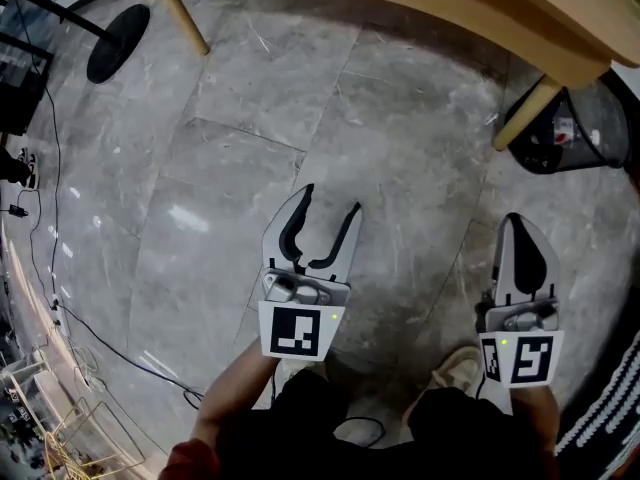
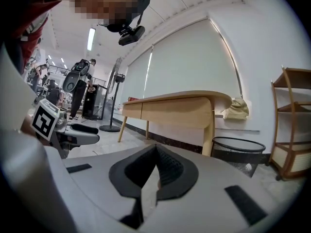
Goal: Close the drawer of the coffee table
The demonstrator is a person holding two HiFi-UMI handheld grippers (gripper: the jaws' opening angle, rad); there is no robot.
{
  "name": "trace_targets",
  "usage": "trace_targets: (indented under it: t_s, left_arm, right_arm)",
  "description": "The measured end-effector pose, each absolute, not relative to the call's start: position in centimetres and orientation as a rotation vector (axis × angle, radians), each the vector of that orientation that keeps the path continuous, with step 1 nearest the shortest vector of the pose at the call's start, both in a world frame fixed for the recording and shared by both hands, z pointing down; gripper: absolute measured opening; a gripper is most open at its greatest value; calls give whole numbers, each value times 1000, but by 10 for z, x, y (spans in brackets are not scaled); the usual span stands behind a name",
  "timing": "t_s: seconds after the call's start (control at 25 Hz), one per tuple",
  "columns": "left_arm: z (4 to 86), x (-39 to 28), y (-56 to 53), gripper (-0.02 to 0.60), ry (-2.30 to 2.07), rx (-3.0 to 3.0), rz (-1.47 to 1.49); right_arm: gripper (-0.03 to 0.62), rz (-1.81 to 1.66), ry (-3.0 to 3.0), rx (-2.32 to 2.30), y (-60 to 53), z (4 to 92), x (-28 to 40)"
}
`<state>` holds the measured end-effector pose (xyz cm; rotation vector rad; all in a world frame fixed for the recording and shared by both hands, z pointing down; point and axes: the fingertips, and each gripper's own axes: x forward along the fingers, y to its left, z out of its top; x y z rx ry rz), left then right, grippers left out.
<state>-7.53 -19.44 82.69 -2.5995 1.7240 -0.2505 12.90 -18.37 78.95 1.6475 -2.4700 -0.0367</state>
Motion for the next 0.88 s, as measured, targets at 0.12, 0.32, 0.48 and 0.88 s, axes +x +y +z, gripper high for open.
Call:
trace_targets:
  t_s: [0.12, 0.32, 0.48, 0.88]
  left_arm:
    - [836, -67, -188, 227, 1709, -2612, -271]
    - [842, -58, -179, 227, 1633, -2619, -377]
    - [841, -58, -176, 227, 1643, -2620, -365]
    - [843, -54, -173, 210, 1631, -2631, -373]
  right_arm:
    - [-3, -13, -2462, 1628, -180, 801, 130]
    - [-3, 9, -2471, 1605, -175, 807, 126]
    - [-3, -4, -2477, 1590, -174, 805, 123]
    - [-3, -13, -2476, 1600, -172, 803, 125]
